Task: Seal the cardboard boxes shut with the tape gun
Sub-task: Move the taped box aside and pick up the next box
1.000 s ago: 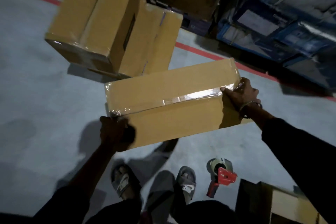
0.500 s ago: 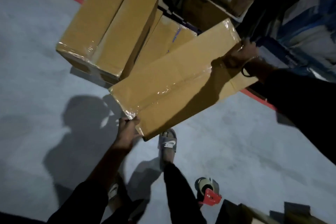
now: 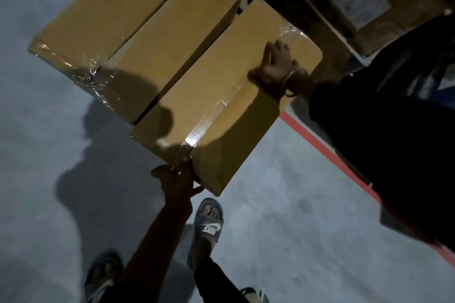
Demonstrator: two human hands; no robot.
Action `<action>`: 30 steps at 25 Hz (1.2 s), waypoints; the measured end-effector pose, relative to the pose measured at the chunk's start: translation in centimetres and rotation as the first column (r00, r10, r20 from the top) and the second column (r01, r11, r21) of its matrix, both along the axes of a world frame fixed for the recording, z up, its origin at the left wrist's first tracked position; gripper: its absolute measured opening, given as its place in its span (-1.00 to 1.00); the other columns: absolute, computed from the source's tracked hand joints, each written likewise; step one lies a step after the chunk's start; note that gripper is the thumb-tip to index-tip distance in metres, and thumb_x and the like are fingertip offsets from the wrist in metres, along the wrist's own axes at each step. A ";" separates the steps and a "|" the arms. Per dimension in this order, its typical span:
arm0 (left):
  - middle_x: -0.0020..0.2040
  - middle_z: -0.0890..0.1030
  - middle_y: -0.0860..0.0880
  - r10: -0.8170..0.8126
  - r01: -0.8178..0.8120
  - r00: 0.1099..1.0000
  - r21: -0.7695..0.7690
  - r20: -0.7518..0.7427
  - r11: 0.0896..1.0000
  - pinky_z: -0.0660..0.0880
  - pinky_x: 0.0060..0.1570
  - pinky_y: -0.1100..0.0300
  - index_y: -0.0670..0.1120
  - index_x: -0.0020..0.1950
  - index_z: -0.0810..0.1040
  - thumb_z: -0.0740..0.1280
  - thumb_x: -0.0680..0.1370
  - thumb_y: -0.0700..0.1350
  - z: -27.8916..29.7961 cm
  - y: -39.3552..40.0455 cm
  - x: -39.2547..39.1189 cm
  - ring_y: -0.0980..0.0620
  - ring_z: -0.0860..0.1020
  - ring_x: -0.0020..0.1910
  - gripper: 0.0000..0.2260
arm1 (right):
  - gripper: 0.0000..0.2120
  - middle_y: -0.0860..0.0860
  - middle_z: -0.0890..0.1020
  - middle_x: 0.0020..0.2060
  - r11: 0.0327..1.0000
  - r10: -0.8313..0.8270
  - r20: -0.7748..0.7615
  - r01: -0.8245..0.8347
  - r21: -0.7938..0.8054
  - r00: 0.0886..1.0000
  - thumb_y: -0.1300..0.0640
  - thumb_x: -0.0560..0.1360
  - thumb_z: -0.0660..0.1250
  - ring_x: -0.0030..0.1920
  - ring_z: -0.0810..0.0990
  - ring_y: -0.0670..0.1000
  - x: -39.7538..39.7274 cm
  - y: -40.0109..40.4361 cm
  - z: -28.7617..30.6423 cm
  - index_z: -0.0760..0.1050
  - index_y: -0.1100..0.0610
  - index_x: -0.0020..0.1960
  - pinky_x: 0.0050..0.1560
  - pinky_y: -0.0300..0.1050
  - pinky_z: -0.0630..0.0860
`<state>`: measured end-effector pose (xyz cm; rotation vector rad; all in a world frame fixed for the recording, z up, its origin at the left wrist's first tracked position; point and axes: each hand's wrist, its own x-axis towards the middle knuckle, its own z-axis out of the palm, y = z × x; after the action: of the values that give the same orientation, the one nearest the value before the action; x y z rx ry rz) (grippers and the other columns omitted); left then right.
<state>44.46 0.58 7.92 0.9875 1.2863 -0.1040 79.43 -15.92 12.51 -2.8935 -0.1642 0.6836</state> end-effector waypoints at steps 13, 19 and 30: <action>0.27 0.58 -0.30 -0.021 0.022 0.999 -0.040 0.036 0.999 0.68 -0.21 -0.18 -0.07 0.35 0.42 0.32 0.66 -0.04 1.4 -1.4 2.5 -0.29 0.65 0.14 -0.72 | -0.12 0.06 0.10 0.65 0.987 0.051 -0.112 -0.032 0.158 0.992 -0.27 0.45 0.36 0.64 0.04 0.12 -4.7 1.9 0.6 0.08 -0.09 0.65 0.57 0.32 0.06; 0.26 0.62 -0.13 -0.320 0.311 0.946 -0.157 -0.040 0.937 0.60 -0.01 0.00 -0.09 0.45 0.42 0.30 0.71 -0.04 4.9 -0.4 -3.0 -0.12 0.65 0.16 -0.67 | -0.44 0.09 0.42 0.42 0.967 -0.219 0.228 0.179 0.182 0.949 -0.03 0.54 0.32 0.43 0.36 0.17 -22.0 -1.8 3.3 0.35 0.04 0.51 0.32 0.20 0.37; 0.01 0.69 -0.02 -0.913 0.915 0.402 0.053 -0.067 0.399 0.60 0.16 -0.17 0.18 -0.08 0.57 0.37 0.47 0.20 4.3 -2.9 -25.2 -0.14 0.67 0.06 -0.86 | -0.51 0.09 0.30 0.44 0.864 -0.496 -0.271 0.437 -0.250 0.825 -0.05 0.51 0.32 0.47 0.22 0.17 -56.2 -7.4 5.9 0.41 0.02 0.41 0.31 0.14 0.27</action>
<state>19.29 -2.31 12.18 1.7003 0.6000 -0.9507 23.24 -23.33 18.43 -2.7413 0.6644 1.0989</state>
